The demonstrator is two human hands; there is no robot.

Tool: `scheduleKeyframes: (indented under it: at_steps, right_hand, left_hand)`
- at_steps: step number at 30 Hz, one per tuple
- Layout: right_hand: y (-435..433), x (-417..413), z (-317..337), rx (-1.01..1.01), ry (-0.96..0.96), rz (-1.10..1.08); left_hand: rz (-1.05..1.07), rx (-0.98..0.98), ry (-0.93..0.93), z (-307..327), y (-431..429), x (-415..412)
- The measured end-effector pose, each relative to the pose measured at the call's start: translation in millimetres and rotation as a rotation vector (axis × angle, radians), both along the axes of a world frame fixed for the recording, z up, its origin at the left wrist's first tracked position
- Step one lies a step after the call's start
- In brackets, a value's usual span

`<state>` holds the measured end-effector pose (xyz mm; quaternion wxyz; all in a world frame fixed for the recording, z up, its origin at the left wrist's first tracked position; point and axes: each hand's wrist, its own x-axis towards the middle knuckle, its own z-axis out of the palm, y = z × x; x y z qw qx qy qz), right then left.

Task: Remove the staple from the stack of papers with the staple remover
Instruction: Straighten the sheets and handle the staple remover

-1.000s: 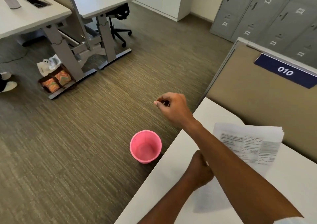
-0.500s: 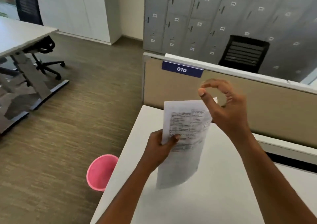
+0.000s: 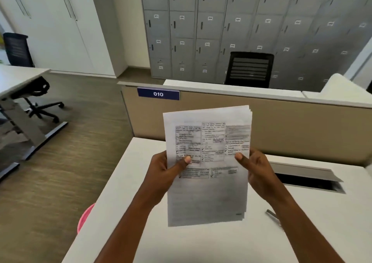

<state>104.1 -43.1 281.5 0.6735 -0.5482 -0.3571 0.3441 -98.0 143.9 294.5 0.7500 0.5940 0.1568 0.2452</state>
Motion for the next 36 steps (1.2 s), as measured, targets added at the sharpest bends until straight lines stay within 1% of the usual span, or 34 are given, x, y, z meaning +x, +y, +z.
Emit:
scheduleKeyframes:
  at_steps: [3, 6, 11, 17, 27, 31, 36]
  right_hand:
    - [-34, 8, 1, 0.035, 0.052, -0.048]
    - [-52, 6, 3, 0.031, -0.003, -0.128]
    - [-61, -8, 0, 0.039, -0.072, -0.326]
    - [-58, -29, -4, 0.033, -0.139, -0.470]
    - [-65, -46, -6, -0.005, -0.153, -0.540]
    - [-75, -41, -12, -0.016, -0.149, -0.562]
    - [-83, -23, -27, -0.044, -0.092, -0.557]
  left_hand:
    - [0.020, 0.023, 0.012, 0, -30, 14]
    - [0.056, 0.032, 0.032, -3, -51, 20]
    - [0.076, 0.053, 0.072, -4, -70, 19]
    - [0.075, 0.055, 0.081, -10, -67, 13]
    - [0.020, 0.022, 0.102, -33, -55, 17]
    - [0.027, 0.017, 0.139, -41, -65, 27]
    - [0.053, 0.039, 0.178, -54, -72, 51]
